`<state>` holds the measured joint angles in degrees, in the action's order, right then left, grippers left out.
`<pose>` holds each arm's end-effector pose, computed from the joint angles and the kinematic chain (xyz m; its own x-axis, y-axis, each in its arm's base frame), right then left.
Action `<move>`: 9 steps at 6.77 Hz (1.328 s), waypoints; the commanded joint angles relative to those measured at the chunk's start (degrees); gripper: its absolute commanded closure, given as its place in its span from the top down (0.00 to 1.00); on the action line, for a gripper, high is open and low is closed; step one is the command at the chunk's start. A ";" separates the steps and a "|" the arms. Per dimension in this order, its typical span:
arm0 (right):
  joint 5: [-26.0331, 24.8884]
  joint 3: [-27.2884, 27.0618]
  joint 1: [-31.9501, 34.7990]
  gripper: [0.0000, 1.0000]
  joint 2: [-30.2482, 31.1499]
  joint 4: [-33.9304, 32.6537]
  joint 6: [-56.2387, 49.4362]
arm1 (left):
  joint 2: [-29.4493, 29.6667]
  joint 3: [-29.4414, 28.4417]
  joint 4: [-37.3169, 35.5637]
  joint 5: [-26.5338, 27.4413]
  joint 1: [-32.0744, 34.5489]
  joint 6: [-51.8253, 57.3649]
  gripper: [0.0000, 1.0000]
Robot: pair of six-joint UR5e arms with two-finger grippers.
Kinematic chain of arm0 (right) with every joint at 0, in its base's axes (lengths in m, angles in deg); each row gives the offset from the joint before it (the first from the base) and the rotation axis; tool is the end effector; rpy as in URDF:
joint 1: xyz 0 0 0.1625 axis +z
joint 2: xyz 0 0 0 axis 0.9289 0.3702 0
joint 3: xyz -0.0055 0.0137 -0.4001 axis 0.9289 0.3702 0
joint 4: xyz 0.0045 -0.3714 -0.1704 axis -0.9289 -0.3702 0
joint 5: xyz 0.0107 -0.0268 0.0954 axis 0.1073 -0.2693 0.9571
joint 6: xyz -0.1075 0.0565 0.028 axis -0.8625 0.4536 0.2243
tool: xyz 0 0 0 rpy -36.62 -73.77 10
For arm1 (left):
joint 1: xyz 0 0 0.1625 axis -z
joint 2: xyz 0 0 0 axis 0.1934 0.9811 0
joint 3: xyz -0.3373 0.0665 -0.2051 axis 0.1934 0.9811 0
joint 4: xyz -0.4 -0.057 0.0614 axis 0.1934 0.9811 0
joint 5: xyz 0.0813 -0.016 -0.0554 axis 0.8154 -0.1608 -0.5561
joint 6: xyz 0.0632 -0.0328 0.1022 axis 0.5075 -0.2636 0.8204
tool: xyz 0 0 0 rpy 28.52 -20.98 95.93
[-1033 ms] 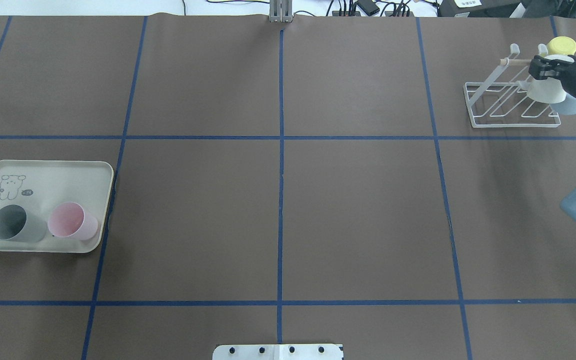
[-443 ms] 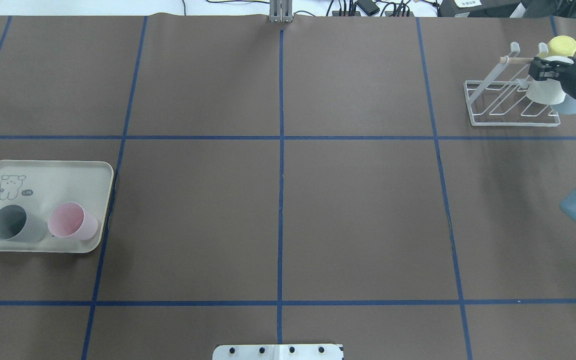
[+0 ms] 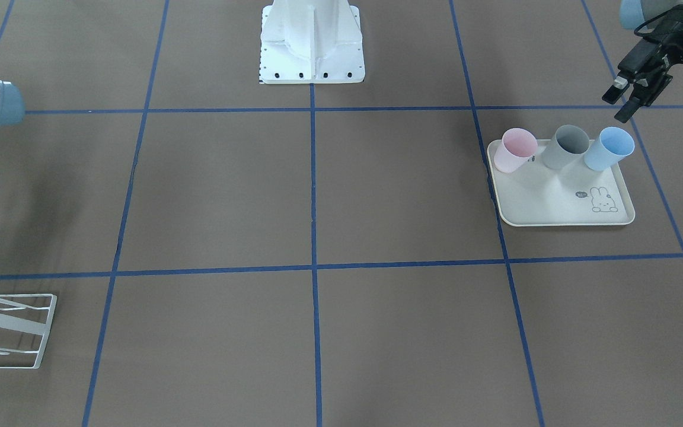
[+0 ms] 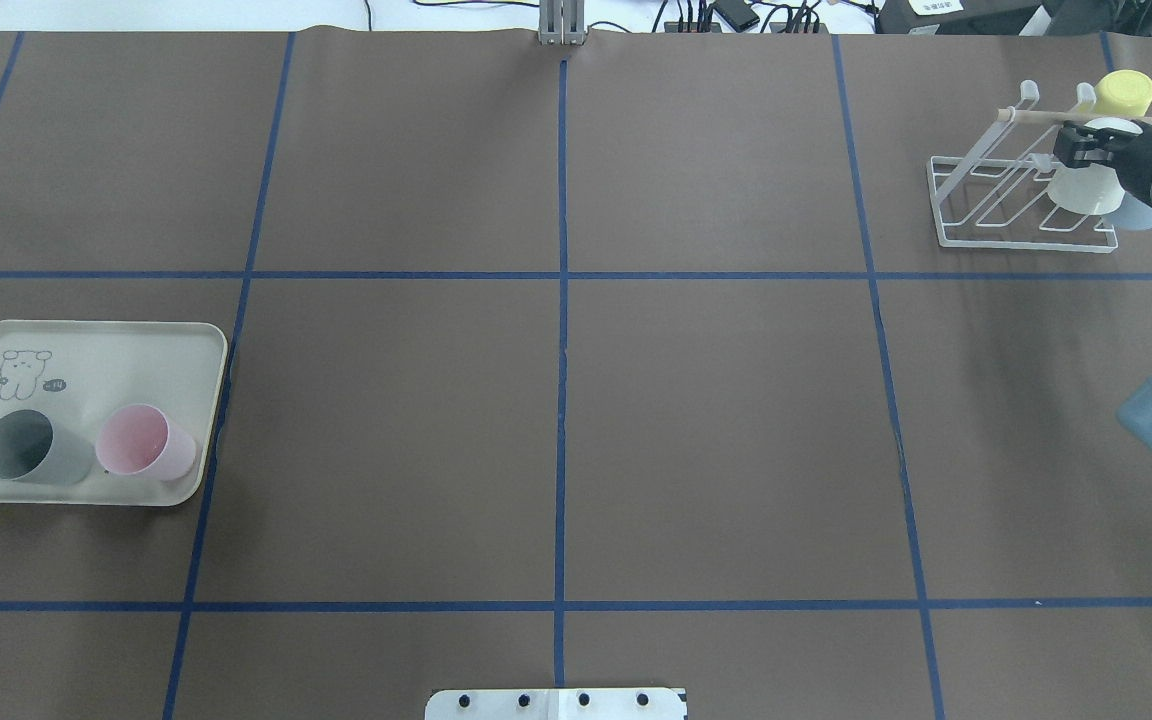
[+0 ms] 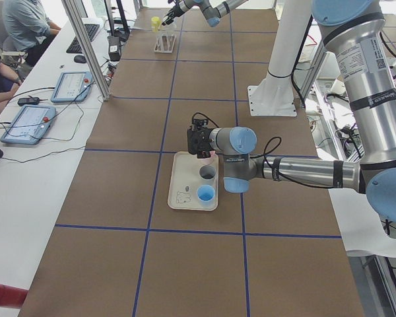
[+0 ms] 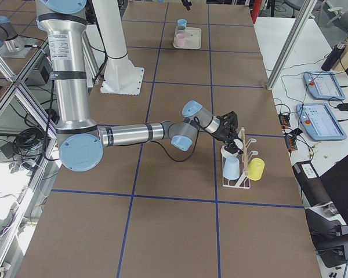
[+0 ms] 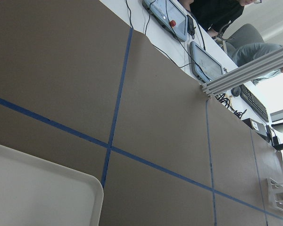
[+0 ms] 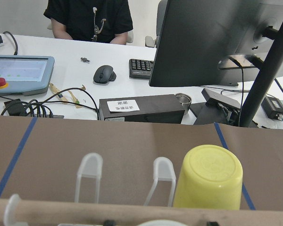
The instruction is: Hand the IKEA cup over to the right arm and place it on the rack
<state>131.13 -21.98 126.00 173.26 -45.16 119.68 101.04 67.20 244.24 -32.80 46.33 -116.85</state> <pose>-0.1771 -0.5690 0.5285 0.8047 0.0969 0.5857 -0.5127 0.6109 0.6033 0.1290 -0.3576 0.4648 0.0197 -0.0776 -0.9968 0.5591 0.8274 -0.0534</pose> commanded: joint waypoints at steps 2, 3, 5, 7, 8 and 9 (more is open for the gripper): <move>0.08 -0.23 -0.07 1.00 -0.47 0.76 -0.38 | 0.00 0.07 0.06 -0.08 0.00 0.07 1.00; 0.43 -0.66 -0.07 1.00 -0.47 0.95 -0.73 | 0.00 -0.01 0.06 -0.08 0.00 0.07 1.00; 4.27 -3.55 1.76 1.00 -0.73 0.34 -0.82 | -0.18 -0.02 0.06 -0.25 0.00 0.68 1.00; 17.07 -7.24 8.86 1.00 -0.65 -1.06 -0.82 | -0.61 -0.28 -0.99 -5.76 3.48 5.47 1.00; 22.10 -11.18 10.98 1.00 -0.56 -4.73 -0.82 | -1.84 -2.28 -1.08 -9.88 7.52 12.39 1.00; 26.58 -15.91 11.78 1.00 -0.56 -9.38 -0.73 | -2.02 -4.82 -2.91 -13.49 12.52 20.82 1.00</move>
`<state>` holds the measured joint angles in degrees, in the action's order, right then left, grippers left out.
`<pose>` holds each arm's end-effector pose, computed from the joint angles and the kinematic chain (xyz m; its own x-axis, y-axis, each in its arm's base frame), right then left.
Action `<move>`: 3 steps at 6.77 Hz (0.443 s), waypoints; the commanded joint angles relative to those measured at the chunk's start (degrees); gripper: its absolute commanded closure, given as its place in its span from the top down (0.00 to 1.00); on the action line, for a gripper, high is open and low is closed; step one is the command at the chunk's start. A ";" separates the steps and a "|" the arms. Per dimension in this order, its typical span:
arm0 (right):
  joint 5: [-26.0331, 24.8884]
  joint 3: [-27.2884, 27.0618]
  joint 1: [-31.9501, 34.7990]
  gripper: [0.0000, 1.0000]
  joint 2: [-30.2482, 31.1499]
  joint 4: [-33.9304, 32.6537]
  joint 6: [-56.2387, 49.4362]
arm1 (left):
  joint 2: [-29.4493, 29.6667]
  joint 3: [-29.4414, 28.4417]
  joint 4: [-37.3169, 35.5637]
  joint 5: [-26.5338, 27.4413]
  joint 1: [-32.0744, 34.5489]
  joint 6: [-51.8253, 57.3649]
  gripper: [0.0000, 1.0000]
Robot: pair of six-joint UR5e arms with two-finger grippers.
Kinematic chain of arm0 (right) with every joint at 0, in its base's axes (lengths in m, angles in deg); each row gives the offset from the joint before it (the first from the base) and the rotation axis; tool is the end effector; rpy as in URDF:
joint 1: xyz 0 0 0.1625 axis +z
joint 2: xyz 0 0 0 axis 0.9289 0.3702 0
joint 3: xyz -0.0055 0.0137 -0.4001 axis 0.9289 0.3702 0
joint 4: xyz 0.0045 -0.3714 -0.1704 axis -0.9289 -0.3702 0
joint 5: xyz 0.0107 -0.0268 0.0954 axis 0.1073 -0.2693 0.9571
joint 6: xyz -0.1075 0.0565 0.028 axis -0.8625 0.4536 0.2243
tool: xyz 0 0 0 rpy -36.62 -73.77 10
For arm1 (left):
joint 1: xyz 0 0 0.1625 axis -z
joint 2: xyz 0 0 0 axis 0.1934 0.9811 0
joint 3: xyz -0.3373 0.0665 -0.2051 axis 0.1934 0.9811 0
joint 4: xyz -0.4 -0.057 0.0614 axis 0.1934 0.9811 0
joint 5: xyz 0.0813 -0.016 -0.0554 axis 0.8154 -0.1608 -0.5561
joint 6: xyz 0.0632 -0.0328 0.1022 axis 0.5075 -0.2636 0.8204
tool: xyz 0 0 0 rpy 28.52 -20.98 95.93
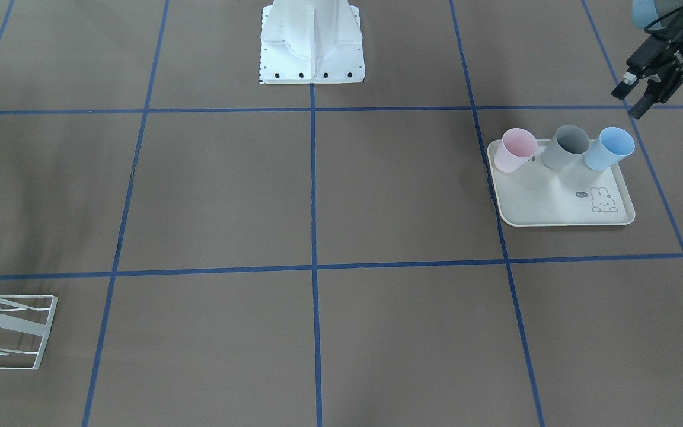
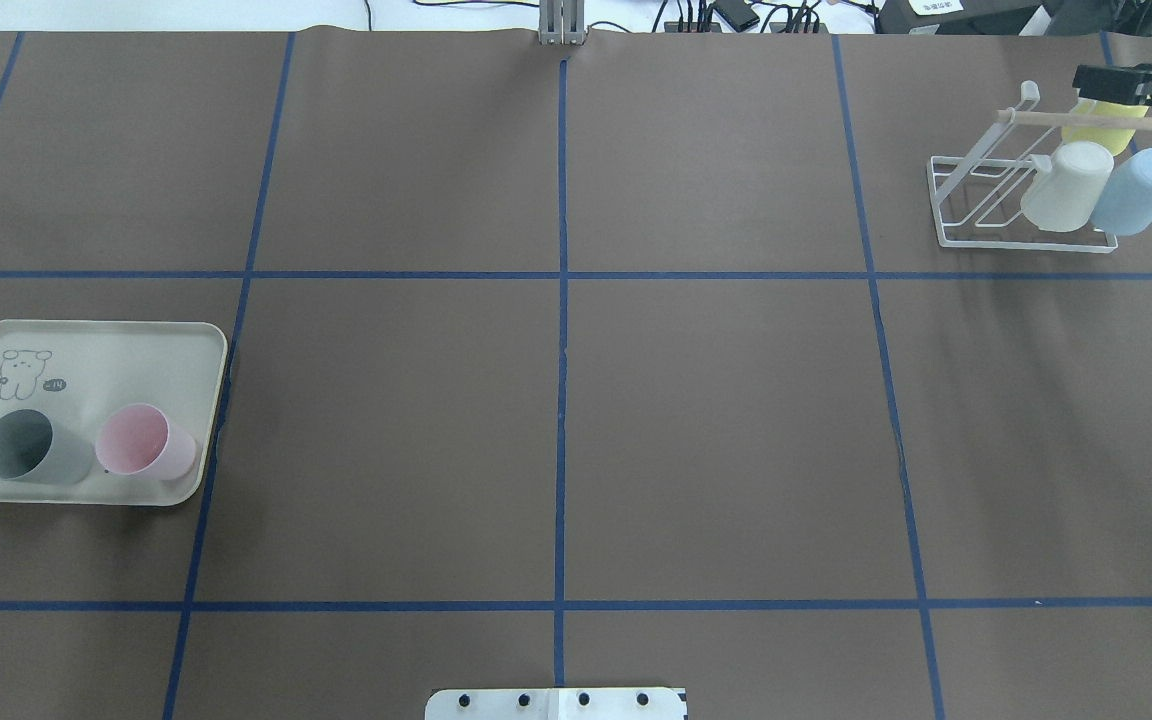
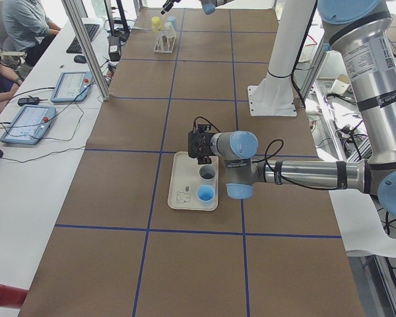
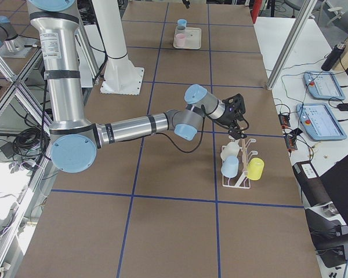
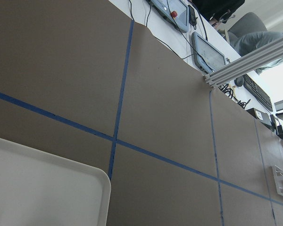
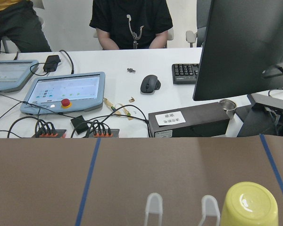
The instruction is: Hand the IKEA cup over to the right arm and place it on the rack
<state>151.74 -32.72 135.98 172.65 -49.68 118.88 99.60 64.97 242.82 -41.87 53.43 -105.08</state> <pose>-0.1132 -0.5647 0.4337 0.6753 -0.0301 0.7369 -0.5324 0.6715 0.5154 0.0940 -0.3518 0.4956 0.1590 0.0129 -0.9872 0.5117 0.8540 0.0936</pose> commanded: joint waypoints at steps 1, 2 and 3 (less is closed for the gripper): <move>9.58 -9.22 1.81 1.00 -0.04 -8.81 0.77 | -2.15 -2.88 -6.20 -5.32 8.42 19.23 1.00; 13.18 -10.91 1.81 1.00 -0.13 -9.46 2.25 | -3.82 -2.88 -11.30 -5.24 10.37 29.25 1.00; 17.40 -11.02 1.81 1.00 -1.26 -8.94 6.53 | -5.23 -2.79 -16.22 -5.15 11.00 37.88 1.00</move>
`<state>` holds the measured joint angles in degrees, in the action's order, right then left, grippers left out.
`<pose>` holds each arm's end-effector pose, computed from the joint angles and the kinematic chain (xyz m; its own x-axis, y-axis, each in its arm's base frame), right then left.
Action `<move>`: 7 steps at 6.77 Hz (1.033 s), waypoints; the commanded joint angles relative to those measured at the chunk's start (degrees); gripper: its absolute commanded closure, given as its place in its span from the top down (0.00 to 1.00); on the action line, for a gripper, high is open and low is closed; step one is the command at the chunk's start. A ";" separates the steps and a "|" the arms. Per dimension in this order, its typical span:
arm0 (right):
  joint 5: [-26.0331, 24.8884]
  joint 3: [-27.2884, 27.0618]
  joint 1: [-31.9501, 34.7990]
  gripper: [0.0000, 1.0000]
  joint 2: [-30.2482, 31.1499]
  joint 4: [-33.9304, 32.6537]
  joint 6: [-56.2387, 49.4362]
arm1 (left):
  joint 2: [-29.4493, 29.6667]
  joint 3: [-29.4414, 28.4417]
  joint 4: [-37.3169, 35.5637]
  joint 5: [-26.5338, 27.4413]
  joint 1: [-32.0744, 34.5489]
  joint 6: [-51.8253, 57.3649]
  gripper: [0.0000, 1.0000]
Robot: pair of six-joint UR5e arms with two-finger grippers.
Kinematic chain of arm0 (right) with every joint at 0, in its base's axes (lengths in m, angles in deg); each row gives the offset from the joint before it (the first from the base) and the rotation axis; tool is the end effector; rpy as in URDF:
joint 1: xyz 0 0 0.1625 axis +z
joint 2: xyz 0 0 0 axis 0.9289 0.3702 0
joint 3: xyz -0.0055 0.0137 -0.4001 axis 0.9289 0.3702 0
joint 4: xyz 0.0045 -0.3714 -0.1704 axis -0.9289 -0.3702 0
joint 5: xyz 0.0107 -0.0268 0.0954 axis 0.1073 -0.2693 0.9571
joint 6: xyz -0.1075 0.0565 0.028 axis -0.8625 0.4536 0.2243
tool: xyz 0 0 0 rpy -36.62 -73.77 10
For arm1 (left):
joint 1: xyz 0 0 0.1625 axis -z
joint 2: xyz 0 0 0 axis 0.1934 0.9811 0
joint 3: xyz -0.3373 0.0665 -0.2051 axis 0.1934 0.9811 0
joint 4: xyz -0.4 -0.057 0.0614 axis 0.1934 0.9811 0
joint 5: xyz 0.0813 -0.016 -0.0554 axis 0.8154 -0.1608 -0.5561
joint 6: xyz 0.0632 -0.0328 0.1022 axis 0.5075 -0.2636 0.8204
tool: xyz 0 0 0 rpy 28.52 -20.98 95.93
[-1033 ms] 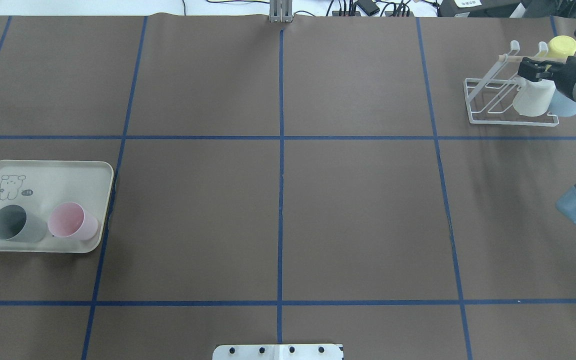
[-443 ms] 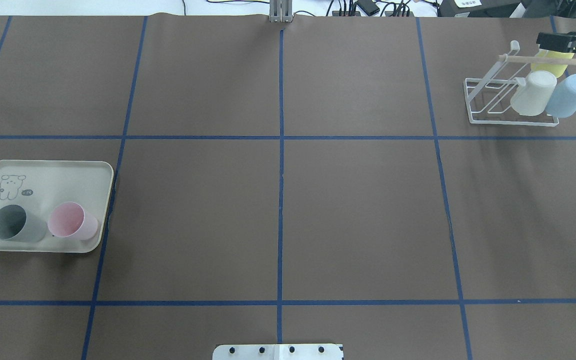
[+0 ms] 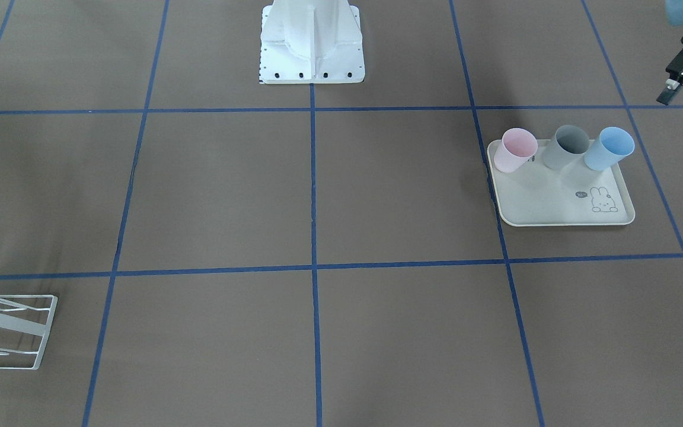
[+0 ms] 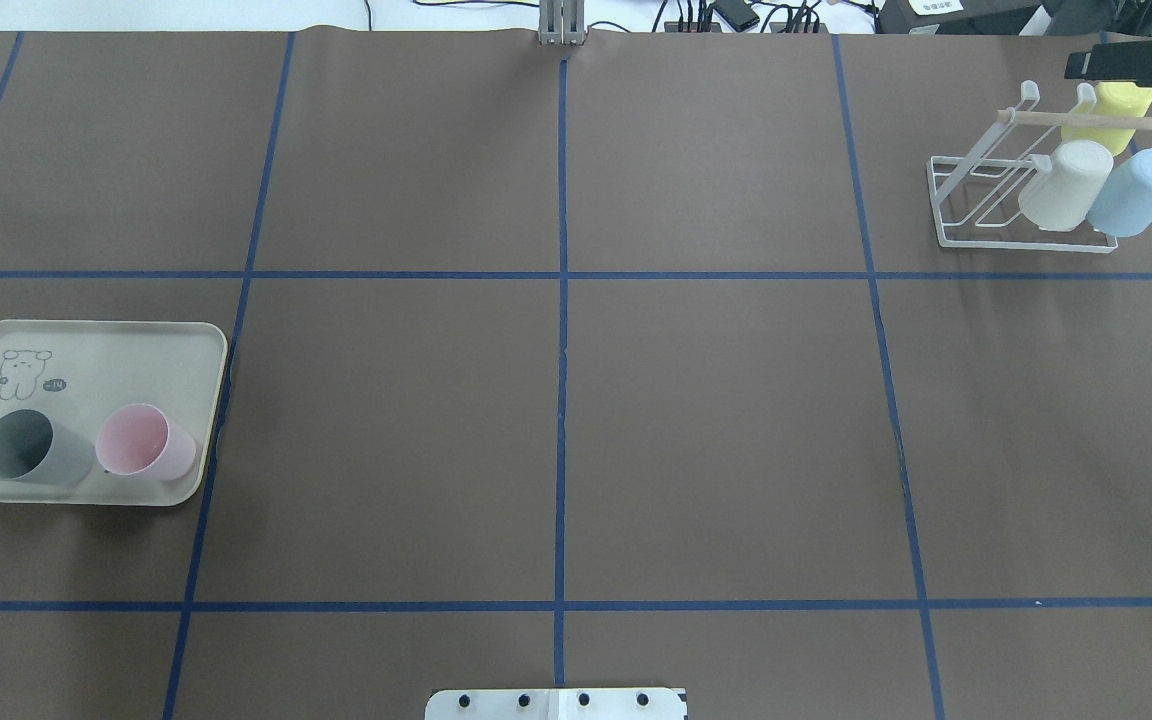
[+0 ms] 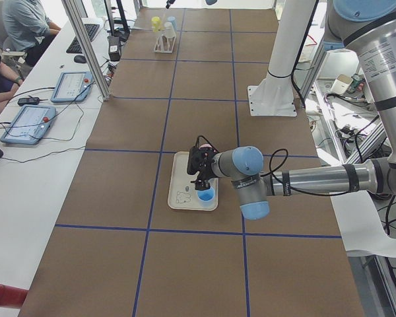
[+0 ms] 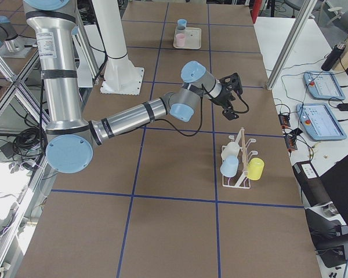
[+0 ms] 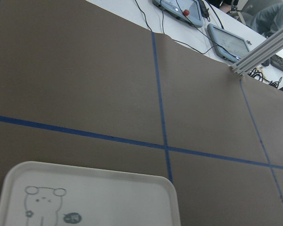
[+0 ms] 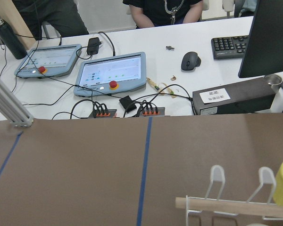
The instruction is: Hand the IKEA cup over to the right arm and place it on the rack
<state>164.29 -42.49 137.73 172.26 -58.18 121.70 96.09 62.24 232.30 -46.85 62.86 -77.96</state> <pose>-0.1104 -0.5326 0.3609 0.5624 -0.0923 0.8217 -0.4893 0.7639 0.4207 0.0391 -0.3442 0.5626 0.4643 0.1230 -0.8771 0.4128 0.8461 0.3372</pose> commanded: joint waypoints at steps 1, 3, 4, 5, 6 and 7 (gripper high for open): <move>7.50 -1.25 -0.02 1.00 -2.28 -0.36 7.31 | -2.96 -0.15 -10.71 0.26 1.22 18.06 1.00; 9.63 -0.90 -0.20 1.00 -3.96 -0.36 10.42 | -2.10 -0.15 -19.69 0.44 0.43 25.50 0.99; 11.03 -0.37 -0.20 1.00 -4.31 -0.36 10.43 | -1.22 -0.41 -21.64 0.44 -1.75 25.60 0.99; 11.57 -0.11 -0.29 1.00 -4.40 -0.36 10.43 | 0.10 -1.37 -22.18 0.44 -4.56 25.52 0.99; 11.57 -0.02 -0.64 1.00 -4.49 -0.36 10.34 | 1.85 -3.21 -22.19 0.36 -4.93 25.52 0.99; 11.57 -0.02 -0.73 1.00 -4.49 -0.36 10.34 | 2.74 -4.27 -22.19 0.27 -4.94 25.52 0.99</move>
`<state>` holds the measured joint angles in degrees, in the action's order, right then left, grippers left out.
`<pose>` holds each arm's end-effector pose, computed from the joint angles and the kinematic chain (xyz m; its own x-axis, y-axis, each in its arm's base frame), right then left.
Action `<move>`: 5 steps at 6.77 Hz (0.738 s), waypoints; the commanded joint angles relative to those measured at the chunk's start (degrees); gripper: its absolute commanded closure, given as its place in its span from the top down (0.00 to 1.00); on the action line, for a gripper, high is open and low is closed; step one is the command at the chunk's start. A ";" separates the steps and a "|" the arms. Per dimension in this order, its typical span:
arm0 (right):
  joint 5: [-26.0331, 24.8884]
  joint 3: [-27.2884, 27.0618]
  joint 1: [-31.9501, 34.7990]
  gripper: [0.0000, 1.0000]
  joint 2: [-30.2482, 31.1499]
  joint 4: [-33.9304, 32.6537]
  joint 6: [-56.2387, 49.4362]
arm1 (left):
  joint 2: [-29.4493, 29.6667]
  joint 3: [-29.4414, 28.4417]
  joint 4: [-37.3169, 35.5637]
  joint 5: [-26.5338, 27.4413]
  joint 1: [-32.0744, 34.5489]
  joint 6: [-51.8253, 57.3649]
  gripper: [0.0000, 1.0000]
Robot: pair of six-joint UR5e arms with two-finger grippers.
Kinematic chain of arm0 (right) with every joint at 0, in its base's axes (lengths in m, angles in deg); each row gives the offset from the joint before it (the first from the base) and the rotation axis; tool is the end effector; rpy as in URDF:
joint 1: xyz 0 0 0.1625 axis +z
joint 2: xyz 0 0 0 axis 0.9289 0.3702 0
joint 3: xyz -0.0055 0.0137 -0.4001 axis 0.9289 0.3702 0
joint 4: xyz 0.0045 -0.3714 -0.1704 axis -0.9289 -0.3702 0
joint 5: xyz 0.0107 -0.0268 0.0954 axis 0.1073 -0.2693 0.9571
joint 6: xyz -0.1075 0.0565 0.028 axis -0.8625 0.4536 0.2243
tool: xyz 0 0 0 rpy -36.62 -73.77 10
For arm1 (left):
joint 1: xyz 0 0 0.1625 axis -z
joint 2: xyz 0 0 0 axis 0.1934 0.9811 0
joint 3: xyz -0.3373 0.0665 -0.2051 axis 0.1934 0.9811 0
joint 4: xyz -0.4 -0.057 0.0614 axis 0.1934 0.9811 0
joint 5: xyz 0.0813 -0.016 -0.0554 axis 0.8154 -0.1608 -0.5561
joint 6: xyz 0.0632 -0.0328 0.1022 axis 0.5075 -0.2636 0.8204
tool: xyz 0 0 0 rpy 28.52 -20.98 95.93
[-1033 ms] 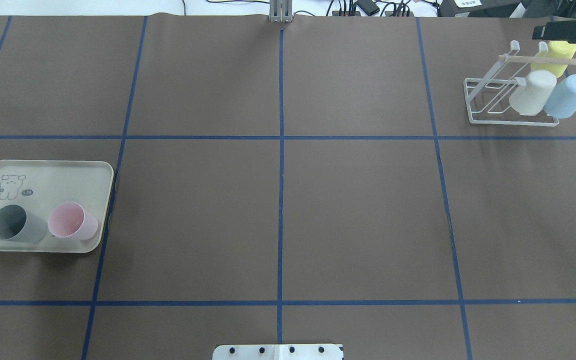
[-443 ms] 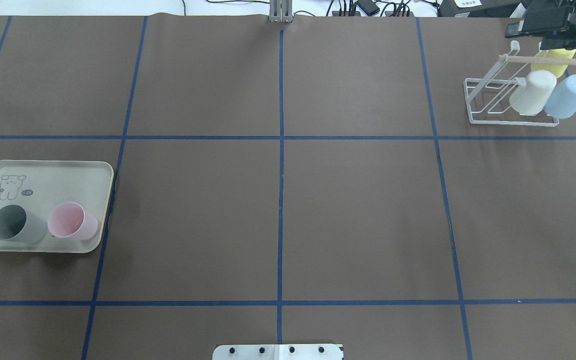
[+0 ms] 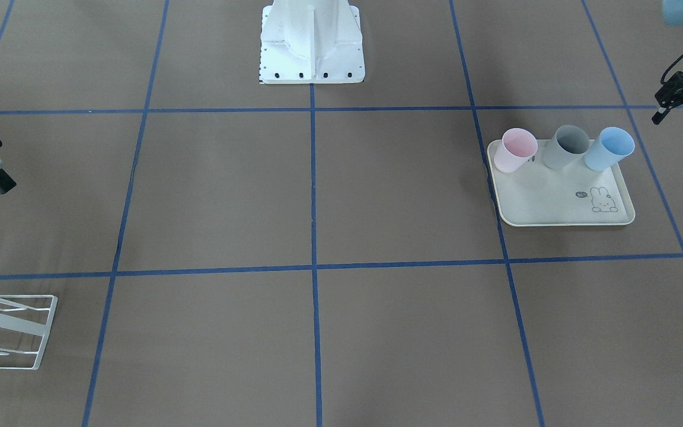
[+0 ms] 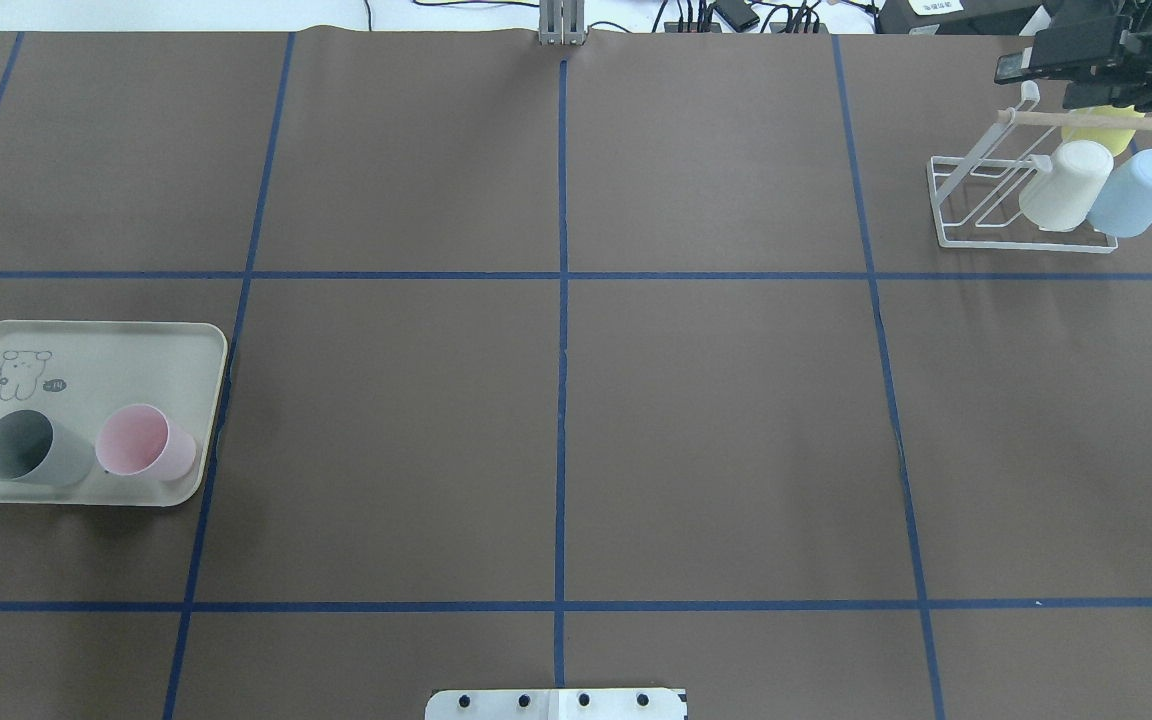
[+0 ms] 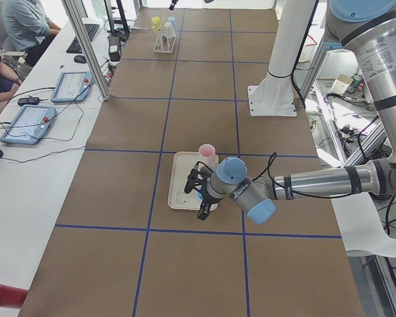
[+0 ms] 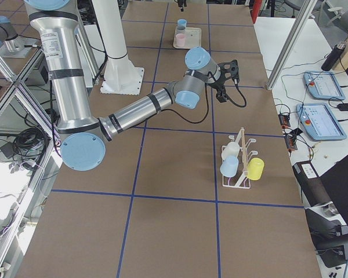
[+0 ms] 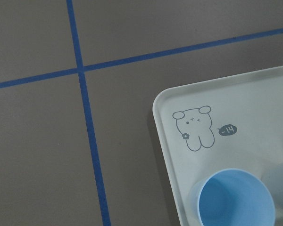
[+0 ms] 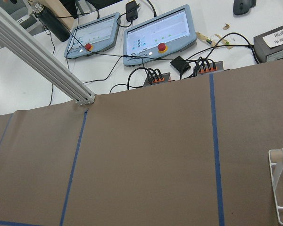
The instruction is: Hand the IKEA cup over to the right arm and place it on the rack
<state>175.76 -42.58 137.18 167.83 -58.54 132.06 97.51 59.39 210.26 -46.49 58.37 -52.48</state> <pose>-0.1366 -0.5258 0.3146 0.3738 -0.0718 0.9247 -0.4491 0.8583 0.2482 0.0707 -0.3545 0.6329 0.6605 0.2548 -0.7063 0.0423 0.9265 0.3739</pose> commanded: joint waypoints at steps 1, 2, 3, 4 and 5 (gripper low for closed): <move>0.10 0.07 -0.18 1.00 -0.14 0.00 -0.02 | 2.81 -2.82 -0.15 -0.09 -1.14 0.03 0.99; 0.10 0.07 -0.18 1.00 -0.14 0.00 -0.02 | 3.52 -3.18 -0.15 -0.18 -2.19 -0.05 0.99; 0.10 0.16 -0.18 1.00 -0.14 0.00 -0.02 | 3.44 -3.19 -0.15 -0.35 -3.16 -0.23 0.99; 0.19 0.25 -0.18 1.00 -0.14 0.00 -0.02 | 3.52 -3.10 -0.06 -0.62 -4.30 -0.67 0.99; 0.19 0.25 -0.18 1.00 -0.14 0.00 -0.02 | 3.52 -3.19 -0.06 -0.62 -5.01 -0.67 0.99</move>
<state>175.92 -42.37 137.00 167.69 -58.53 132.04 100.98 56.27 210.17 -47.01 54.39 -52.99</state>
